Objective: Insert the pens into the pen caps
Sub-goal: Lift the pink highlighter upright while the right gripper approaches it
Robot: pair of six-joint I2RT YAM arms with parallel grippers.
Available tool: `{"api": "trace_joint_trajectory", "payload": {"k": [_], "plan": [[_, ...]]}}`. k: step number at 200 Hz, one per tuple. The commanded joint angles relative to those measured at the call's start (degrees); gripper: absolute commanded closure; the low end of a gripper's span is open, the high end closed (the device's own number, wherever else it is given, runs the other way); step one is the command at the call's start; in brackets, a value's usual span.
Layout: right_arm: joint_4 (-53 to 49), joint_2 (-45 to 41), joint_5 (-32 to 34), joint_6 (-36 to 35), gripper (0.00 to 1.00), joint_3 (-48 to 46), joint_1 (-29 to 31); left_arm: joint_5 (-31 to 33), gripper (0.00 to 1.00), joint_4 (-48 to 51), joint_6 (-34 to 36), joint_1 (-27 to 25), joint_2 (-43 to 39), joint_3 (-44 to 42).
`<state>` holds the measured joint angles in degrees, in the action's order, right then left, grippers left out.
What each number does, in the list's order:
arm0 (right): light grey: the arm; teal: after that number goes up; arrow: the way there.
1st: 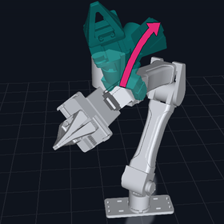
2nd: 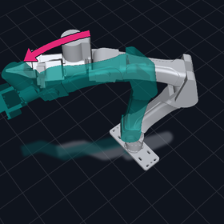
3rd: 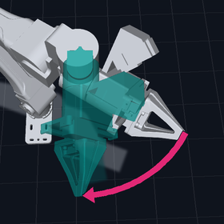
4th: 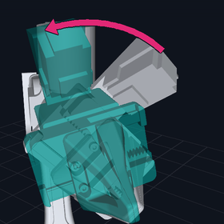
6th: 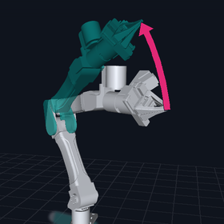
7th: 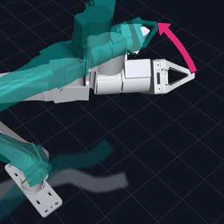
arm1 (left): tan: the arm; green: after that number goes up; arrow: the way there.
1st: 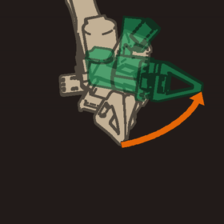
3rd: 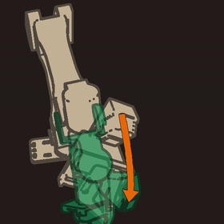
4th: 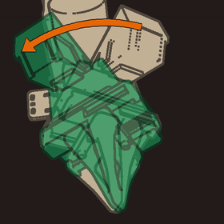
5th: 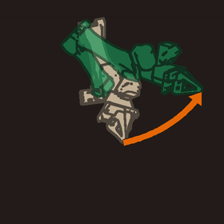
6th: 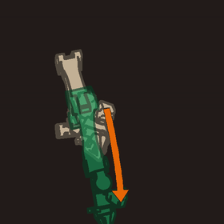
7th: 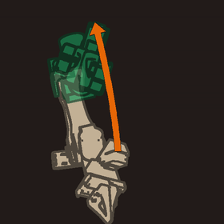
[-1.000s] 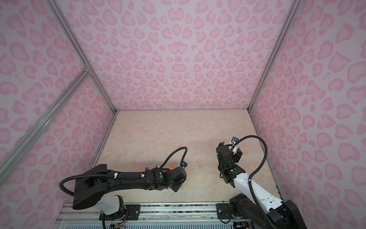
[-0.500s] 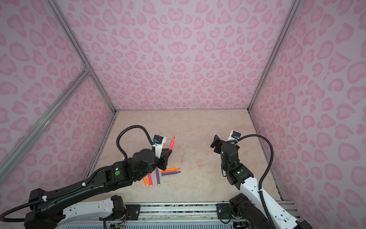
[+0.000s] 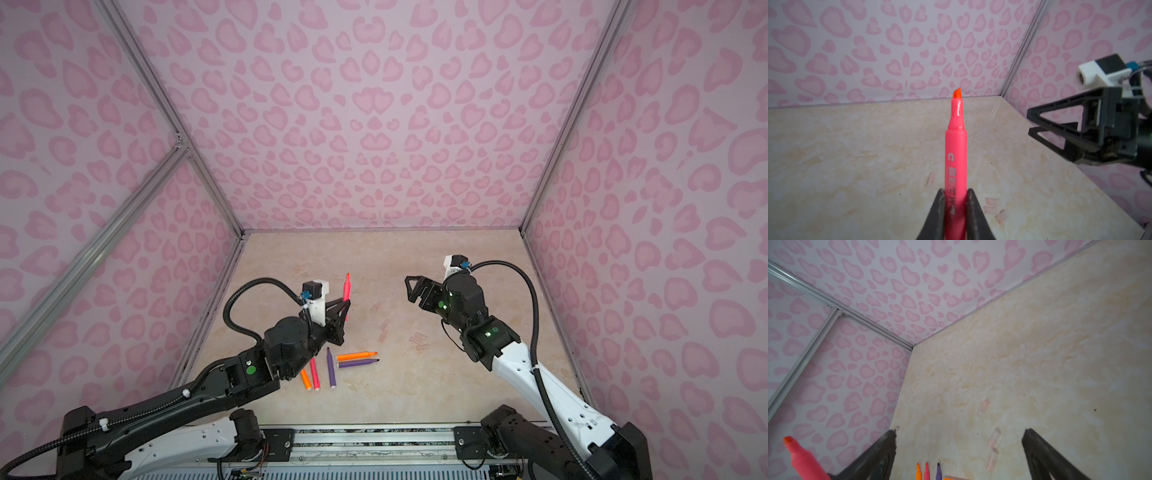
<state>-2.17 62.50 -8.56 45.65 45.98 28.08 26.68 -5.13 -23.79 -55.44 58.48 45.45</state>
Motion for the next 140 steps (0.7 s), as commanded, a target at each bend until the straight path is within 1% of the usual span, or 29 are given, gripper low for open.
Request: {"api": "trace_joint_trajectory", "payload": {"k": [1, 11, 23, 28, 35, 45, 54, 72, 87, 97, 104, 122, 140], "plan": [[9.2, 7.3, -13.2, -0.8, 0.07, -0.4, -2.1, -13.0, 0.96, 1.0, -4.0, 3.7, 7.8, 4.0], [11.2, 9.4, -16.5, -2.9, 0.1, -1.2, -3.0, -14.5, 0.96, -3.1, -0.2, 3.6, 10.7, 1.9], [14.1, 8.8, -15.4, -3.5, 0.08, -5.0, -3.1, -14.3, 0.96, -8.8, 1.8, 3.7, 13.6, -2.1], [16.3, 8.0, -15.4, -2.5, 0.06, -7.1, -3.3, -15.1, 0.96, -9.2, 2.6, 3.8, 15.0, -2.4], [21.9, 7.1, -15.5, -0.5, 0.04, -10.1, -3.3, -16.9, 0.96, -8.3, 4.0, 3.7, 16.6, -1.5], [30.1, 6.1, -17.1, 2.1, 0.03, -13.7, -2.8, -19.1, 0.96, -6.9, 5.4, 3.7, 18.4, 0.3], [33.7, 5.4, -18.0, 2.9, 0.04, -15.1, -1.9, -21.0, 0.96, -7.0, 5.8, 3.8, 18.9, 0.9], [33.0, 3.2, -17.4, 0.9, 0.04, -15.1, 0.8, -24.7, 0.96, -9.5, 5.9, 3.8, 18.0, -0.5], [29.4, 1.5, -14.1, -1.1, 0.05, -14.4, 3.5, -26.7, 0.96, -10.6, 5.6, 3.8, 17.7, -1.1], [29.0, 1.0, -12.7, -1.3, 0.08, -14.5, 4.5, -26.9, 0.96, -10.2, 5.5, 3.8, 18.0, -0.8], [29.6, 1.0, -12.8, -1.1, 0.09, -14.7, 4.7, -26.7, 0.96, -9.9, 5.3, 3.7, 18.3, -0.5], [29.4, 1.8, -13.0, -0.8, 0.18, -14.2, 5.1, -26.7, 0.96, -9.8, 5.3, 3.8, 18.9, -0.3], [28.2, 2.4, -12.9, -0.9, 0.23, -13.5, 5.6, -27.1, 0.96, -9.7, 5.2, 3.8, 19.1, -0.2]]}}
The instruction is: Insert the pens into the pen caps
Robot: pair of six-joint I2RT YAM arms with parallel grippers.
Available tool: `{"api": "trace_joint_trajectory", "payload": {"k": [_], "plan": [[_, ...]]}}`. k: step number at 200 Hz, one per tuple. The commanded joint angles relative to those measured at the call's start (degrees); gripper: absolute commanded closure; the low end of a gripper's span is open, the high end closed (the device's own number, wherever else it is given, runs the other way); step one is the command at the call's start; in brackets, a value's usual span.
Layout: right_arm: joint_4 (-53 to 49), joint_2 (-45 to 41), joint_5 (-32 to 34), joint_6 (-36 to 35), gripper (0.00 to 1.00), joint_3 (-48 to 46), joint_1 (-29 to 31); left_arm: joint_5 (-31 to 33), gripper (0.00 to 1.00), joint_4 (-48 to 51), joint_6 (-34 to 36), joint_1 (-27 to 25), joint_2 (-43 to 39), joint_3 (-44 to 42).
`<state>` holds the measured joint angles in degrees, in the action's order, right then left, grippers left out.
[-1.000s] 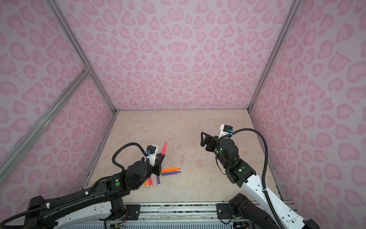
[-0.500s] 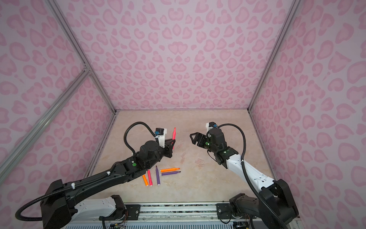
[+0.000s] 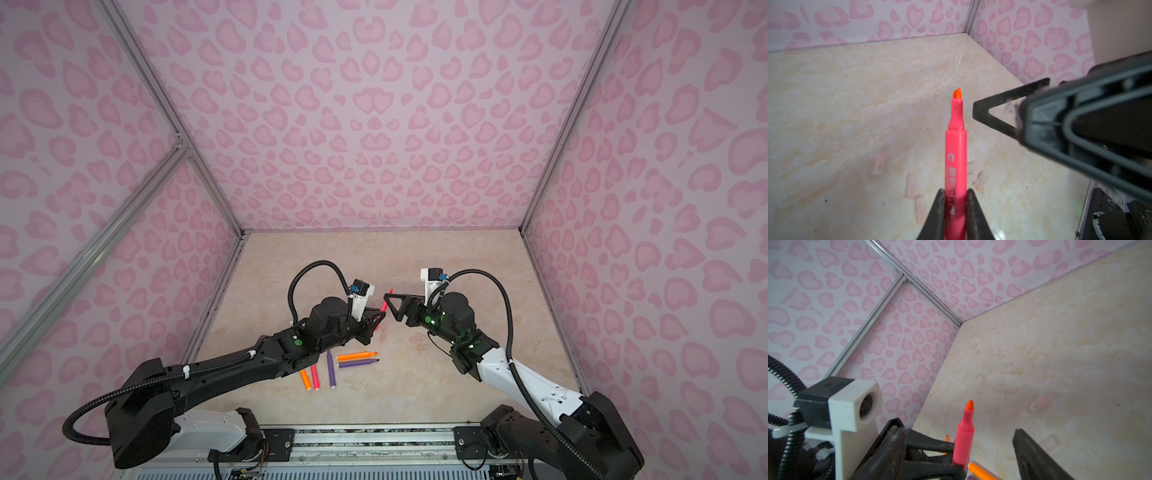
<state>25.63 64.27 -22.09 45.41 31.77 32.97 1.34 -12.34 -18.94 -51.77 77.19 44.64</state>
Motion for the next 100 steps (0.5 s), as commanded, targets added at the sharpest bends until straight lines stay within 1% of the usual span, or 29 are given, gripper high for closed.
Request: {"api": "trace_joint_trajectory", "payload": {"k": [1, 16, 41, 78, 93, 100], "plan": [[0.4, 0.7, 0.6, -0.7, 0.23, 0.7, 0.8, -1.8, 0.96, -2.5, 0.3, 0.1, 0.4, 0.6], [0.4, 1.1, 1.2, -0.9, 0.25, 0.8, 1.9, -2.0, 0.96, -2.4, 0.5, 0.1, 0.4, 0.8], [-1.6, 2.1, 3.3, -1.6, 0.3, 1.8, 3.8, -1.5, 0.96, -2.3, 0.7, 0.1, 0.7, 0.9], [-0.9, 5.0, 2.4, 0.0, 0.37, 2.3, 4.5, -1.8, 0.96, -1.9, 1.1, 0.1, 0.2, 1.0], [-0.5, 5.8, 2.4, 0.0, 0.4, 2.5, 4.8, -1.9, 0.96, -2.1, 1.1, 0.0, 0.1, 0.8], [-0.6, 6.1, 2.4, -0.2, 0.45, 2.7, 4.9, -1.8, 0.96, -2.2, 1.1, 0.0, 0.1, 0.8]]}}
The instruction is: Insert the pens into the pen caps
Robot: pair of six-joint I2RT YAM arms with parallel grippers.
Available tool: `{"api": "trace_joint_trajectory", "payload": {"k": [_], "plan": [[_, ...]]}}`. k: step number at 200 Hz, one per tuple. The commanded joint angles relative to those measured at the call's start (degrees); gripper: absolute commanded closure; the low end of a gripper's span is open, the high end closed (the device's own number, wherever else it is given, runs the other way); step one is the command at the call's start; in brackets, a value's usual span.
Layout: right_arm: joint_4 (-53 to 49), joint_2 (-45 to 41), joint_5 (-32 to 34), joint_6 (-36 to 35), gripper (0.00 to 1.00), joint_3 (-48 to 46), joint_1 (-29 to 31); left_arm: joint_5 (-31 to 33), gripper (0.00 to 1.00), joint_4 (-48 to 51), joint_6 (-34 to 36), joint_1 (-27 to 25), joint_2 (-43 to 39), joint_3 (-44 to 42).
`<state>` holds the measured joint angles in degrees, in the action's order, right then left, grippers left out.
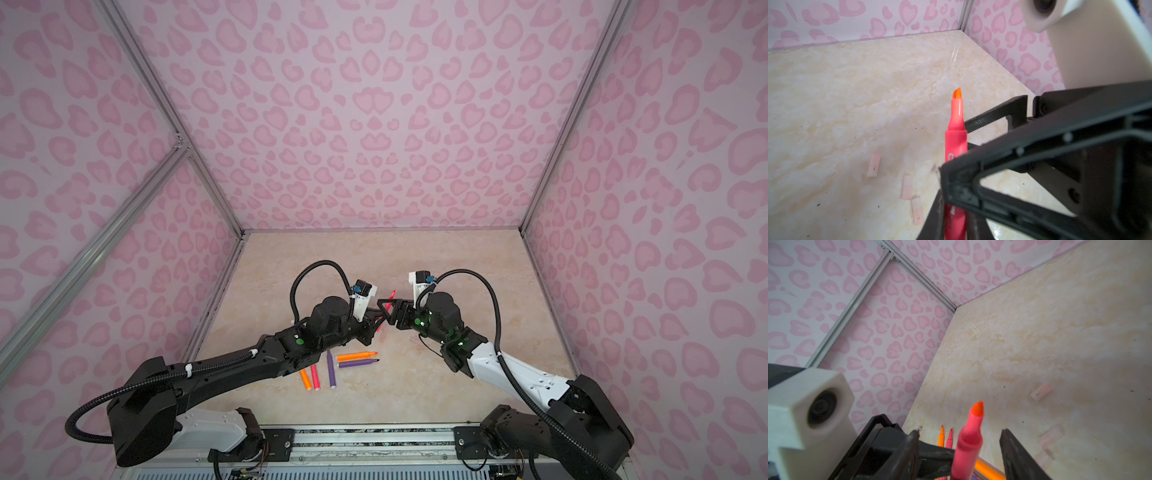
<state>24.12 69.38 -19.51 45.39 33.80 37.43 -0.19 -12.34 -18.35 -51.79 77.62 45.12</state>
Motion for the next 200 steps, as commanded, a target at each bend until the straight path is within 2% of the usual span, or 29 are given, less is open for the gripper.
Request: {"api": "trace_joint_trajectory", "payload": {"k": [1, 17, 42, 102, 119, 143, 167, 200], "plan": [[0.9, 1.1, -0.2, -0.2, 0.46, 0.7, 0.5, -0.3, 0.96, -2.2, 0.5, 0.0, -0.4, 0.3], [-0.5, 1.4, 0.3, -0.7, 0.58, 1.3, 0.5, -0.4, 0.96, -2.0, 0.5, 0.0, -0.1, 0.5], [-1.1, 1.5, 0.4, -0.7, 0.65, 1.7, 0.6, -1.4, 0.96, -1.2, 0.4, 0.0, 0.5, 1.3], [-2.4, 1.3, 1.3, -0.9, 0.89, 2.0, 0.6, -0.6, 0.96, -0.6, 0.3, -0.2, 0.6, 1.8], [-1.3, 1.8, 0.3, -0.2, 0.94, 1.9, 1.0, -0.9, 0.95, -0.6, 0.1, -0.2, 0.6, 1.7], [-0.6, 2.1, 0.4, -0.1, 0.98, 1.9, 2.0, -0.4, 0.86, -0.3, 0.2, -0.2, 0.9, 2.0], [-0.1, 2.3, 1.0, 0.0, 0.98, 1.5, 2.6, 0.0, 0.78, -0.3, 0.3, -0.2, 0.9, 2.0], [2.1, 2.9, 0.2, 1.2, 1.0, 0.7, 2.7, 0.0, 0.74, -0.1, 0.6, -0.2, 1.0, 2.1]]}}
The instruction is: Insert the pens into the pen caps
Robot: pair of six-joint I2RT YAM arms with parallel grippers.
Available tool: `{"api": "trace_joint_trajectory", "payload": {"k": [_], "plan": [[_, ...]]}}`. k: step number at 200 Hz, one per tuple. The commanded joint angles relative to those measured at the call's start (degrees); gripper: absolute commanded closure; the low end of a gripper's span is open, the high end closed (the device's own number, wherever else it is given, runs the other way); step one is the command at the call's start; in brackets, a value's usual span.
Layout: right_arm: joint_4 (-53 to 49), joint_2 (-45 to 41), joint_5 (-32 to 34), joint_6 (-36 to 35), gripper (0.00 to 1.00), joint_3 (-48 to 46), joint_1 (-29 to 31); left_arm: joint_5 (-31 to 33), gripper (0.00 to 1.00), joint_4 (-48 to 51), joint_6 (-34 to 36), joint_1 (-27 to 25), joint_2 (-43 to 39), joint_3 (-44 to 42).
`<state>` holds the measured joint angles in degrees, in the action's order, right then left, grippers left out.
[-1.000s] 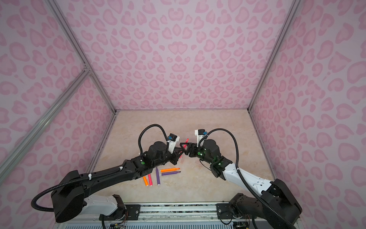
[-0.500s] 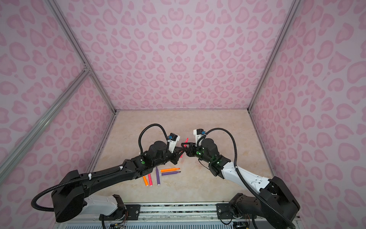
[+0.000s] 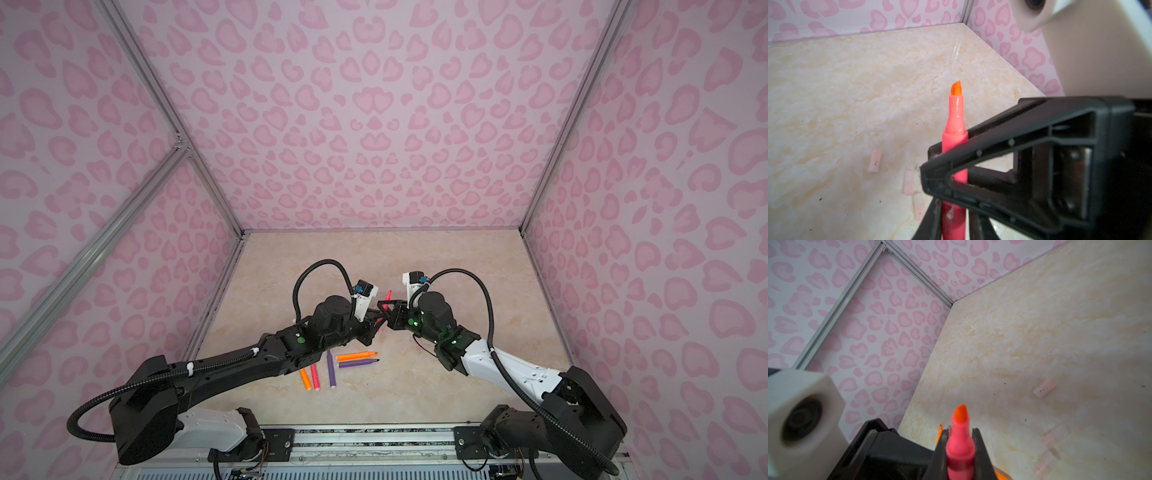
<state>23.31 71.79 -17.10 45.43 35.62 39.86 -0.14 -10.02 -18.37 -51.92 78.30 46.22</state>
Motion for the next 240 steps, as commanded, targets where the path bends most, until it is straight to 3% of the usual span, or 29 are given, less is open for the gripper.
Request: {"api": "trace_joint_trajectory", "payload": {"k": [1, 87, 115, 131, 149, 155, 174, 193, 218, 229, 240], "plan": [[2.9, 0.5, -2.2, 1.2, 1.0, -1.1, 0.3, 0.0, 0.74, -2.5, 0.7, 0.0, 0.3, 1.0], [4.5, 2.0, -2.8, 2.6, 1.0, -1.4, 0.9, 1.0, 0.72, -2.5, 0.7, 0.0, -0.3, 0.6], [4.6, 2.8, -2.7, 2.6, 0.97, -1.3, 1.0, 2.0, 0.84, -2.7, 0.7, 0.1, -0.9, 0.3], [4.2, 2.8, -2.6, 2.4, 0.86, -1.2, 1.0, 2.6, 0.96, -3.0, -0.1, 0.4, -1.4, -0.3], [2.6, 1.8, -1.7, 1.2, 0.64, -0.8, 1.0, 3.7, 0.97, -3.6, -1.8, 1.4, -2.6, -1.4], [1.1, 0.9, -0.8, 0.6, 0.5, -0.6, 1.0, 4.5, 0.96, -4.0, -2.5, 2.0, -3.3, -2.1], [-3.5, -1.9, 2.9, -1.1, 0.34, 0.1, 1.1, 11.8, 0.96, -3.7, -5.4, 3.7, -6.0, -4.4], [-11.0, -5.1, 10.1, -2.1, 0.23, 0.9, 1.0, 24.9, 0.96, -2.1, -9.7, 5.6, -10.3, -7.9], [-22.3, -7.3, 22.5, -0.5, 0.25, 2.6, 2.7, 42.3, 0.96, 4.5, -17.2, 7.6, -16.8, -12.6], [-26.1, -6.5, 24.7, -0.7, 0.3, 4.0, 3.5, 45.6, 0.96, 7.2, -18.3, 8.2, -18.7, -13.6], [-29.3, -4.7, 25.4, -1.8, 0.34, 5.2, 4.6, 44.9, 0.96, 10.0, -18.0, 8.7, -19.7, -13.8]]}}
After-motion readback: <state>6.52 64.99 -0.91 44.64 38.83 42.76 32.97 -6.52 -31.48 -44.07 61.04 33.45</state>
